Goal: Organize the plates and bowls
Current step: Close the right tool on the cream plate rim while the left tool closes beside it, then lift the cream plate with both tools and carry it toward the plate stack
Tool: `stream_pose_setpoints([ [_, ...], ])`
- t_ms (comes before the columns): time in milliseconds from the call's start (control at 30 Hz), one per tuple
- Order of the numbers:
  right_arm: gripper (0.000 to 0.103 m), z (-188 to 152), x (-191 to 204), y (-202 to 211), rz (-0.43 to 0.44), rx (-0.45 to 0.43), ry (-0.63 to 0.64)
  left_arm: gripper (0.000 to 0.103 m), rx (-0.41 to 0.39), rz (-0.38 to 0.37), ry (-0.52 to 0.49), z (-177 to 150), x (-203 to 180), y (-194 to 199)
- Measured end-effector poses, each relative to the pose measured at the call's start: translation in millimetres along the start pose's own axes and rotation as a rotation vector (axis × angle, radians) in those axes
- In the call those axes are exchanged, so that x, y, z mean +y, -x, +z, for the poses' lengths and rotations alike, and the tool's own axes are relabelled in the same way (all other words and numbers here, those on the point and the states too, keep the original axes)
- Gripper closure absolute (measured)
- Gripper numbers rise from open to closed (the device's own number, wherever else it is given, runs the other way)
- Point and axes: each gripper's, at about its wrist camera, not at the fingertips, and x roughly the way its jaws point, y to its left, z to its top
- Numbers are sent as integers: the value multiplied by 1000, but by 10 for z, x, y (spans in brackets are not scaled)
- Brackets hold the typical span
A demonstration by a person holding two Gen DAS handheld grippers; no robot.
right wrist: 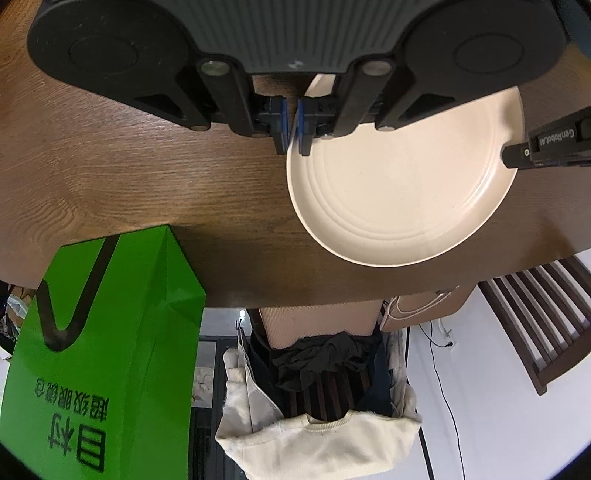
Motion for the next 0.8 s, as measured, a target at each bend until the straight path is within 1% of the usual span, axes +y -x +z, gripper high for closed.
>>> stream_pose_setpoints([
  [233,98,58,31,246,9,-31,1,95,-37,-1,1,59,31,254],
  [433,98,83,83,512,0,-64,-8,95,-67,-22,-4,56,114,524],
  [600,98,34,212,749,-10,-84,0,95,-81,-39,12,-9,257,734],
  [800,98,-47,364,1017,-9,-101,7,95,-99,-43,22,-105,422,995],
])
